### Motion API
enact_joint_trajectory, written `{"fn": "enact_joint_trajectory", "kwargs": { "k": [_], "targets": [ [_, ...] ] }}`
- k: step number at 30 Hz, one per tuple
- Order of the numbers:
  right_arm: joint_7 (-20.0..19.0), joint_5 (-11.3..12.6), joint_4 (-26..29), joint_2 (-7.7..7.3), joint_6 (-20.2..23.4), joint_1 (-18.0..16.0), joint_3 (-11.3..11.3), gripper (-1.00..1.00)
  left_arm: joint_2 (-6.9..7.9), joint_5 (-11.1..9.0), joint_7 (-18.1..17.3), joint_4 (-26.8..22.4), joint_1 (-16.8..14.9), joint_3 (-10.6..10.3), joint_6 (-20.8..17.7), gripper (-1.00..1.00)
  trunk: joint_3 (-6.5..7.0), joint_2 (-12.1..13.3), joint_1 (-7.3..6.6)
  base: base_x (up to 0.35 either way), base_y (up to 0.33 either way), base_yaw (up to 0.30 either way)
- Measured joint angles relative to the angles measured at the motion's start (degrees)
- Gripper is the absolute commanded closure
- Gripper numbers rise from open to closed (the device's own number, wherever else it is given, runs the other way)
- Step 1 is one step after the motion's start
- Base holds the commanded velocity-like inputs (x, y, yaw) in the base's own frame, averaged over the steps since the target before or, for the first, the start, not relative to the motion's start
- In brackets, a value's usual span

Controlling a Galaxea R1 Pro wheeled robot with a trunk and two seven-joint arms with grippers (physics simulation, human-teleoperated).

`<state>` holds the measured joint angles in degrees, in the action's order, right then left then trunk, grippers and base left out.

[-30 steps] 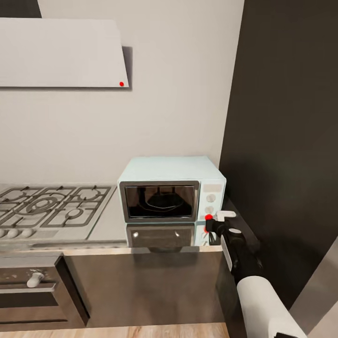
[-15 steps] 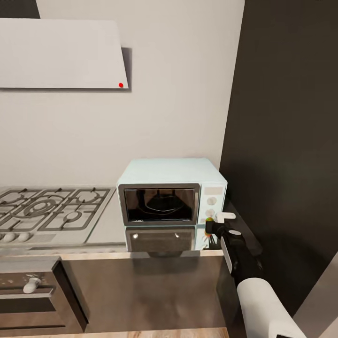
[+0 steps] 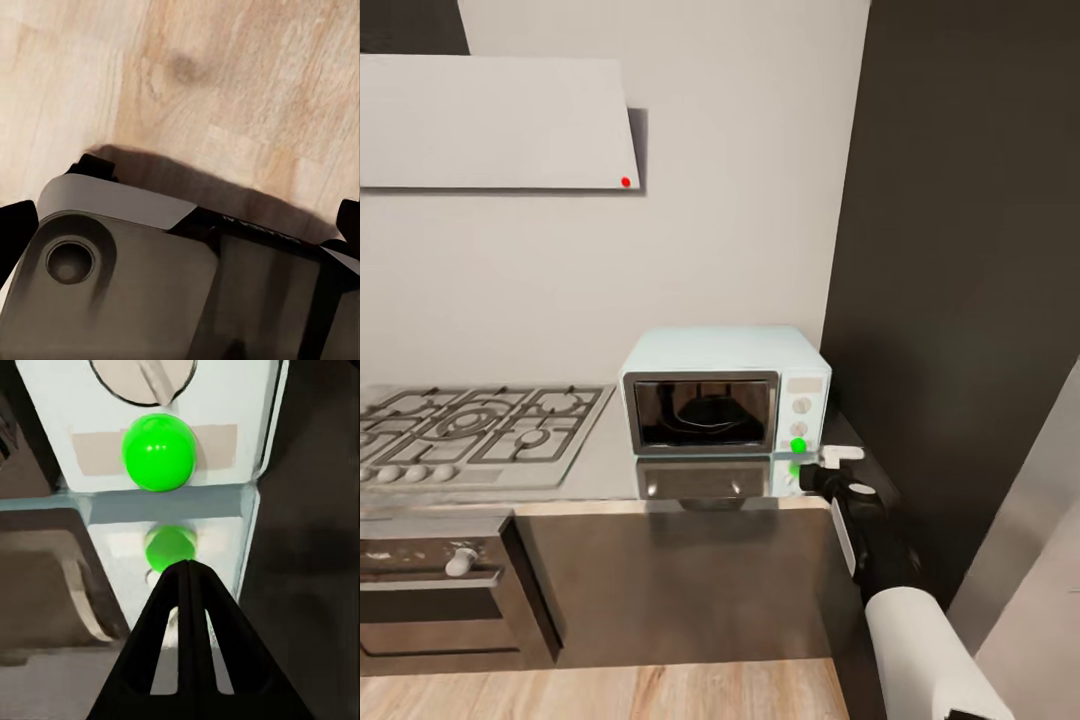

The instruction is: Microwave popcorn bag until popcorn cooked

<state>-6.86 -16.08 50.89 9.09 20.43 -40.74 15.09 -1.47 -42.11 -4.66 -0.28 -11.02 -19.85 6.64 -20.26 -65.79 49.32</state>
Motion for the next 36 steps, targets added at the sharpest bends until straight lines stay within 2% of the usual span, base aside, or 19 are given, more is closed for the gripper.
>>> {"fn": "enact_joint_trajectory", "kwargs": {
  "k": [2, 3, 5, 7, 8, 10, 13, 16, 18, 20, 22, 25, 27, 28, 30, 32, 36],
  "targets": [
    [0.0, 0.0, 2.7, 0.05, 1.3, 0.0, 0.0, 1.00, 0.02, 0.0, 0.0, 0.0, 0.0, 0.0, 0.0, -1.00, 0.00, 0.0, 0.00, -0.344, 0.000, 0.000],
    [0.0, 0.0, 4.7, 0.06, 3.9, 0.0, 0.0, 1.00, 0.02, 0.0, 0.0, 0.0, 0.0, 0.0, 0.0, -1.00, 0.00, 0.0, 0.00, -0.344, 0.000, 0.000],
    [0.0, 0.0, 12.4, 0.08, 13.5, -0.1, 0.1, 1.00, 0.04, 0.0, 0.0, 0.0, 0.0, 0.0, 0.0, -1.00, 0.01, 0.0, 0.00, -0.344, 0.000, 0.000],
    [0.0, 0.3, 18.5, 0.08, 17.9, 0.3, 0.1, 1.00, 0.06, 0.0, 0.0, 0.0, 0.0, 0.0, 0.0, -1.00, 0.00, 0.0, 0.00, -0.344, 0.000, 0.000],
    [0.0, 0.3, 22.4, -0.10, 22.5, 4.7, 0.2, 1.00, 0.08, 0.0, 0.0, 0.0, 0.0, 0.0, 0.0, -1.00, -0.01, 0.0, 0.00, -0.344, 0.000, 0.000],
    [0.2, 0.5, 20.5, -0.44, 22.8, 8.1, 0.4, 1.00, 0.08, 0.0, 0.0, 0.0, 0.0, 0.0, 0.0, -1.00, -0.01, 0.0, 0.00, -0.344, 0.000, 0.000],
    [0.6, 0.3, 14.1, -0.78, 22.1, 14.9, 0.6, 1.00, 0.02, 0.0, 0.0, 0.0, 0.0, 0.1, 0.0, -1.00, -0.01, 0.0, 0.00, -0.345, 0.000, 0.000],
    [0.5, 0.2, 4.5, -1.88, 16.1, 18.5, 0.6, 1.00, 0.02, 0.0, 0.0, 0.0, 0.0, 0.1, 0.0, -1.00, -0.01, 0.0, 0.00, -0.344, 0.000, 0.000],
    [0.9, -0.9, -5.4, -2.51, 11.5, 19.1, 0.5, 1.00, 0.06, 0.0, 0.0, 0.0, 0.0, 0.1, 0.0, -1.00, -0.01, 0.0, 0.00, -0.320, 0.000, 0.000],
    [1.9, -3.0, -14.5, -2.74, 6.3, 19.2, 0.3, 1.00, 0.07, 0.0, 0.0, 0.1, 0.0, 0.1, 0.0, -1.00, -0.01, 0.0, -0.01, -0.171, 0.000, 0.000],
    [3.4, -4.9, -24.8, -2.81, -1.2, 19.2, 0.1, 1.00, 0.18, 0.0, 0.0, 0.0, 0.0, 0.1, 0.0, -1.00, -0.02, 0.0, -0.03, -0.046, 0.000, 0.000],
    [4.3, -5.6, -36.6, -2.95, -9.7, 19.2, 0.0, 1.00, 0.24, 0.0, 0.0, 0.0, 0.0, 0.0, 0.0, -1.00, -0.01, 0.0, -0.03, -0.012, 0.000, 0.000],
    [4.7, -5.7, -43.4, -3.87, -14.5, 19.2, 0.0, 1.00, 0.28, 0.0, 0.0, 0.0, 0.0, 0.0, 0.0, -1.00, -0.01, 0.0, -0.03, -0.002, 0.000, 0.000],
    [5.9, -5.7, -48.8, -5.18, -19.1, 19.2, -0.1, 1.00, 0.32, 0.0, 0.0, 0.0, 0.0, 0.0, 0.0, -1.00, -0.02, 0.0, -0.03, 0.000, 0.000, 0.000],
    [7.8, -5.6, -51.7, -5.88, -22.5, 19.8, -0.1, 1.00, 0.37, 0.1, 0.1, 0.1, 0.0, 0.0, 0.0, -1.00, -0.01, 0.0, -0.03, 0.000, 0.000, 0.000],
    [8.6, -5.4, -52.4, -6.05, -24.8, 23.9, 0.0, 1.00, 0.67, 0.2, 0.2, 0.1, 0.0, -0.1, 0.0, -1.00, -0.02, 0.0, -0.04, 0.000, 0.000, 0.000],
    [8.8, -5.3, -52.6, -6.16, -26.2, 26.9, 0.2, 1.00, 2.43, 0.5, 0.2, 0.1, 0.0, -0.1, 0.0, -1.00, -0.01, 0.0, -0.03, 0.000, 0.000, 0.000]
  ]
}}
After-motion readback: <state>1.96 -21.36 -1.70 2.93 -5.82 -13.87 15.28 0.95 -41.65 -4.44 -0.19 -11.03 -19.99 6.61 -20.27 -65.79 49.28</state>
